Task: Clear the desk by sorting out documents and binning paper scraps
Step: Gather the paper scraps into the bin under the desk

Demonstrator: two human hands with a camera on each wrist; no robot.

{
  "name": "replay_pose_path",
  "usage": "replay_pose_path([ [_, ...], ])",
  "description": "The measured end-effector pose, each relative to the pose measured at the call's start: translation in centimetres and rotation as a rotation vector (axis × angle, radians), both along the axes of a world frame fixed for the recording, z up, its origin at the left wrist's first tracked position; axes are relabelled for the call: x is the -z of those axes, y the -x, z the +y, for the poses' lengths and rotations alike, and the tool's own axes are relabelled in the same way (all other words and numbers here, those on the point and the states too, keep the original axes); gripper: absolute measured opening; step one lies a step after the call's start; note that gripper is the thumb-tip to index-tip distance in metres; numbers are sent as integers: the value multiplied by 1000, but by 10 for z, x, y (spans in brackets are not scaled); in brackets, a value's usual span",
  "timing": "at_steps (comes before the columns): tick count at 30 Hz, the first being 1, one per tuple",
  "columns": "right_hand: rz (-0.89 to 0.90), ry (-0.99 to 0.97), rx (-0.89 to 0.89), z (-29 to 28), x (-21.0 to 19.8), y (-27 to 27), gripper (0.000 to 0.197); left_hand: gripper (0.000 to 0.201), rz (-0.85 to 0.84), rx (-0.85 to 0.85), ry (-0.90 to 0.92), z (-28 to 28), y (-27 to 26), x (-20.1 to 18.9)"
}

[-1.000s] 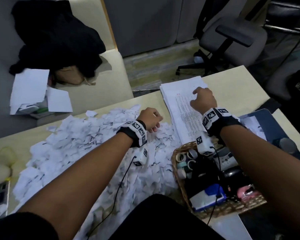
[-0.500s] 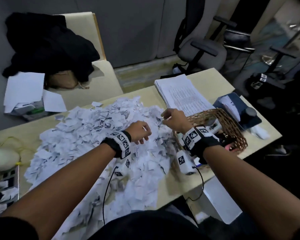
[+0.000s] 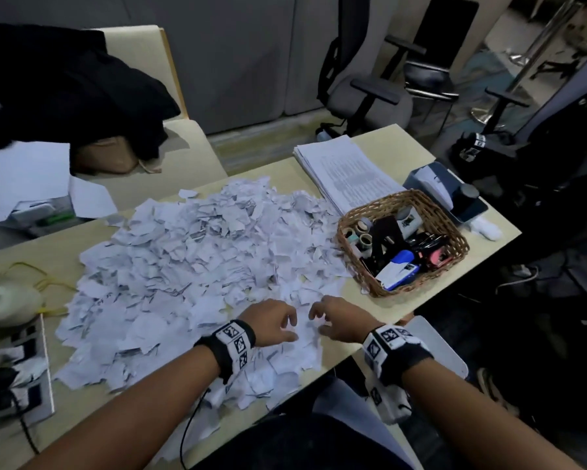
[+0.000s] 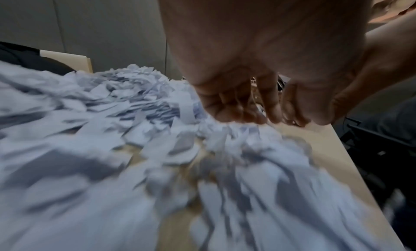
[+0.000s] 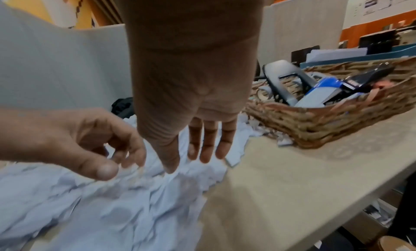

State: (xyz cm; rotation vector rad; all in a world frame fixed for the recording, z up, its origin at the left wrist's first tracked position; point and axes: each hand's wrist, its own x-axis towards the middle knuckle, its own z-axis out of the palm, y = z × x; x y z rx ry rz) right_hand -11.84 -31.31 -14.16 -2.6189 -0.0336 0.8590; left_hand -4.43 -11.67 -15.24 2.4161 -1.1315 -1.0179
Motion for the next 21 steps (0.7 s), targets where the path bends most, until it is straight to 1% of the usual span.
replay_pose_path([
  [2, -45, 63, 9, 13, 13, 7, 39, 44, -87, -27, 27, 13, 14, 6],
  [3, -70, 63, 26, 18, 20, 10, 46, 51, -130, -22, 34, 19, 22, 10],
  [6, -106, 50, 46, 30, 41, 17, 75, 71, -228, 73, 2, 32, 49, 26],
  [8, -97, 122, -15, 38, 52, 21, 88, 73, -286, 121, -43, 37, 62, 39],
  [9, -111, 169, -44, 42, 55, 21, 89, 70, -309, 123, -64, 38, 64, 44],
  [10, -135, 210, -64, 47, 58, 20, 86, 64, -333, 107, -82, 39, 64, 48],
  [12, -178, 241, -46, 54, 62, 17, 72, 50, -383, 52, -85, 43, 57, 53],
  [14, -203, 207, 33, 59, 65, 10, 53, 36, -389, 7, -59, 47, 45, 55],
  [16, -203, 156, 121, 60, 64, 1, 39, 22, -382, -23, -26, 51, 33, 54],
  [18, -211, 110, 215, 59, 62, -5, 31, 18, -370, -65, 11, 52, 24, 52],
  [21, -292, 31, 355, 51, 54, -11, 19, 25, -294, -253, 131, 54, 17, 52],
])
